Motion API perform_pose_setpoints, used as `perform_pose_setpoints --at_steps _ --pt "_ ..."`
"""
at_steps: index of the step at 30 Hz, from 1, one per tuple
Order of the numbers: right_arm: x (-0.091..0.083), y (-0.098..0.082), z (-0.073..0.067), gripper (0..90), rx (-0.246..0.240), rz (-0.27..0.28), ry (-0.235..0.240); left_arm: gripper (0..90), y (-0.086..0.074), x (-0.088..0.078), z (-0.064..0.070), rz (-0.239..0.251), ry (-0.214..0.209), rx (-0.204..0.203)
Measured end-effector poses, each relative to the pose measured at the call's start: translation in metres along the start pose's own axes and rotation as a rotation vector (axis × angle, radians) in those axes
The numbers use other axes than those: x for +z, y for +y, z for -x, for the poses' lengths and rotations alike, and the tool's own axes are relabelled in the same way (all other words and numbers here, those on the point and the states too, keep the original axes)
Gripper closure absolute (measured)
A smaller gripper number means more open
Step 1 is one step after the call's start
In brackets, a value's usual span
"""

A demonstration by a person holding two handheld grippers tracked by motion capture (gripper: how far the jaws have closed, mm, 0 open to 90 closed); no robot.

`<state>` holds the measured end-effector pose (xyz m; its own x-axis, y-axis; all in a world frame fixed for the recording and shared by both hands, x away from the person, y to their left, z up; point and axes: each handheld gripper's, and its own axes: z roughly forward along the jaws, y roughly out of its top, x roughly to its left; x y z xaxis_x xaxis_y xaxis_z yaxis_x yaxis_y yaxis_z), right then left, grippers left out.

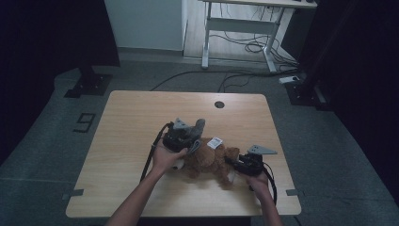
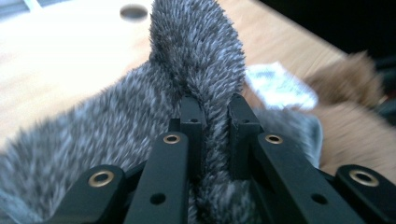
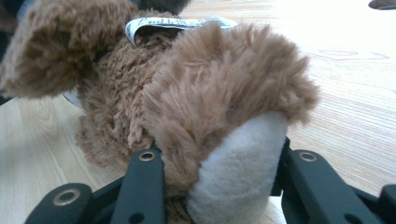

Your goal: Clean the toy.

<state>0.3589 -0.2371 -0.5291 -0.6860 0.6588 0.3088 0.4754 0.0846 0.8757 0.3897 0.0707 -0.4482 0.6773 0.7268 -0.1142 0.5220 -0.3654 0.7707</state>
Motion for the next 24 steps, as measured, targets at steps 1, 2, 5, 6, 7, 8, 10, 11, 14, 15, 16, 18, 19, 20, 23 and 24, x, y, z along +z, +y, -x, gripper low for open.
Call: perform_pose_setpoints --at_steps 1,2,5,6,7,8,10,11,14,15,16,18,19,20,23,24 --pt "0.0 0.0 -0.001 62.7 0.001 0.0 0.005 79.5 -0.005 0.0 -0.001 0.007 -0.004 -0.002" --pt "0.001 0.001 -0.002 62.6 -0.003 -0.002 0.01 79.6 -0.009 -0.003 -0.003 0.017 -0.014 -0.012" --pt "0.001 0.001 -0.003 62.5 -0.008 -0.004 0.017 79.6 -0.017 -0.009 -0.006 0.032 -0.027 -0.019" --pt "0.001 0.001 -0.003 62.4 -0.007 -0.004 0.02 79.6 -0.019 -0.011 -0.006 0.036 -0.026 -0.015" --pt "0.001 0.0 -0.003 62.4 -0.005 -0.005 0.022 79.6 -0.02 -0.012 -0.006 0.036 -0.024 -0.009" --pt "0.001 0.0 -0.003 62.4 -0.003 -0.004 0.023 79.6 -0.021 -0.015 -0.006 0.035 -0.02 -0.002" --pt "0.0 0.0 -0.004 62.4 -0.001 -0.005 0.028 79.5 -0.022 -0.02 -0.01 0.033 -0.01 0.006" --pt "0.0 0.0 -0.004 62.5 -0.005 -0.006 0.033 79.5 -0.023 -0.024 -0.012 0.031 -0.006 0.006" --pt "0.0 0.0 -0.004 62.4 -0.008 -0.007 0.038 79.5 -0.022 -0.035 -0.021 0.045 0.017 -0.01" --pt "0.0 0.0 -0.003 62.4 -0.007 -0.01 0.038 79.5 -0.021 -0.039 -0.023 0.051 0.033 -0.017" --pt "0.0 0.0 -0.003 62.4 -0.008 -0.013 0.037 79.5 -0.019 -0.043 -0.025 0.056 0.048 -0.021" --pt "0.0 0.0 -0.003 62.5 -0.009 -0.014 0.032 79.4 -0.013 -0.048 -0.027 0.075 0.053 -0.031" --pt "0.0 0.0 -0.003 62.5 -0.01 -0.015 0.031 79.4 -0.008 -0.049 -0.026 0.085 0.04 -0.032" --pt "0.0 0.0 -0.003 62.5 -0.011 -0.017 0.03 79.4 -0.003 -0.049 -0.025 0.09 0.027 -0.031" --pt "0.0 0.0 -0.003 62.5 -0.009 -0.015 0.029 79.4 0.014 -0.042 -0.018 0.095 -0.004 -0.023" --pt "0.0 0.0 -0.003 62.5 -0.009 -0.016 0.028 79.4 0.021 -0.038 -0.014 0.09 -0.014 -0.015"
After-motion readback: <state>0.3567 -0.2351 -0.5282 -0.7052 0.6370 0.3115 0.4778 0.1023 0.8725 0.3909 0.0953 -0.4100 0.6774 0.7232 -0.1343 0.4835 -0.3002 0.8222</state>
